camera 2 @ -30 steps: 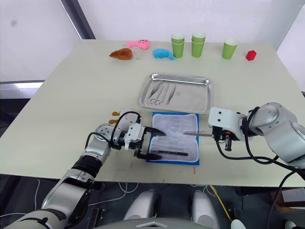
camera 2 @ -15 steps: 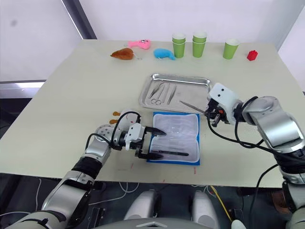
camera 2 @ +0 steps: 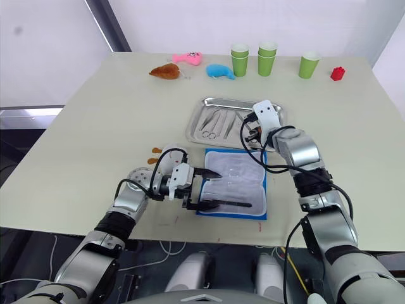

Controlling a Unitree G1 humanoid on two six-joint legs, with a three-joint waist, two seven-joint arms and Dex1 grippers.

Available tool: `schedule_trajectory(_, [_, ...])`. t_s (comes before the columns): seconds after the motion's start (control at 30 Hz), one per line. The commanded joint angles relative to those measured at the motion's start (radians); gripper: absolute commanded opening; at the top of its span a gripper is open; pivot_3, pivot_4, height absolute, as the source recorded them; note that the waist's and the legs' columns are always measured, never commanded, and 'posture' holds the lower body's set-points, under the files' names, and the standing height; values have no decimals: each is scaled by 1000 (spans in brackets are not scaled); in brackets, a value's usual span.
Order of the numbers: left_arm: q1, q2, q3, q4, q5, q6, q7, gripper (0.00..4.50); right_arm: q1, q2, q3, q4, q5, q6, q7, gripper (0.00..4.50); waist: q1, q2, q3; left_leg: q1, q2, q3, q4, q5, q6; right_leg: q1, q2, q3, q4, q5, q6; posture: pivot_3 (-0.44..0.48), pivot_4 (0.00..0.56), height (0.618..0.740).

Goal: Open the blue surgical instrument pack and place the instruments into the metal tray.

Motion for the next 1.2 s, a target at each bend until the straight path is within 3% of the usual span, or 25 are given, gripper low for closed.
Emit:
schedule_trajectory(0.03, [50, -2, -72, 65, 94, 23, 27, 4500, -58, 17, -41, 37, -4, -40, -30, 11, 0, 0, 0, 0, 0, 0, 0, 0, 0, 0, 0, 0, 0, 0, 0, 0, 150, 739])
schedule_trajectory(0.4, [50, -9, -70, 68, 90, 27, 36, 4500, -147, 79, -90, 174, -10, 53, -130, 11, -3, 1, 0, 0, 0, 1, 0, 0, 0, 0, 0, 1, 1, 0, 0, 0, 150, 739])
schedule_trajectory(0.63, [50, -20, -65, 61, 80, 35, 44, 4500, -187, 143, -221, 223, 52, 130, -210, 11, -2, 1, 0, 1, 0, 1, 0, 1, 1, 0, 0, 2, 1, 0, 0, 0, 150, 739])
schedule_trajectory(0.83, [52, -19, -62, 54, 78, 41, 47, 4500, -186, 153, -203, 229, 57, 160, -195, 11, -3, 1, -1, 1, -1, 1, 0, 1, 1, 0, 0, 3, 1, 0, 0, 0, 150, 739])
schedule_trajectory(0.9, [50, -18, -61, 54, 77, 44, 49, 4500, -186, 153, -201, 226, 64, 160, -177, 937, -3, 1, -1, 1, -1, 1, 0, 1, 2, 0, 0, 3, 1, 0, 0, 0, 150, 739])
schedule_trajectory(1.03, [52, -15, -59, 55, 77, 42, 50, 4500, -185, 155, -219, 201, 69, 136, -183, 2377, -4, 1, -1, 1, -1, 1, 0, 1, 2, 0, 0, 4, 1, 0, 0, 0, 150, 739])
schedule_trajectory(1.07, [51, -15, -59, 58, 78, 40, 51, 4500, -187, 150, -222, 190, 70, 127, -182, 3187, -4, 1, -1, 1, -1, 1, 0, 1, 2, 0, 0, 4, 1, 0, 0, 0, 150, 739])
schedule_trajectory(1.2, [48, -16, -59, 68, 80, 36, 51, 4500, -154, 107, -178, 71, 74, 101, -106, 3390, -3, 3, 0, 0, -2, 1, 0, 1, 2, 0, 1, 5, 1, 0, 0, 0, 150, 739])
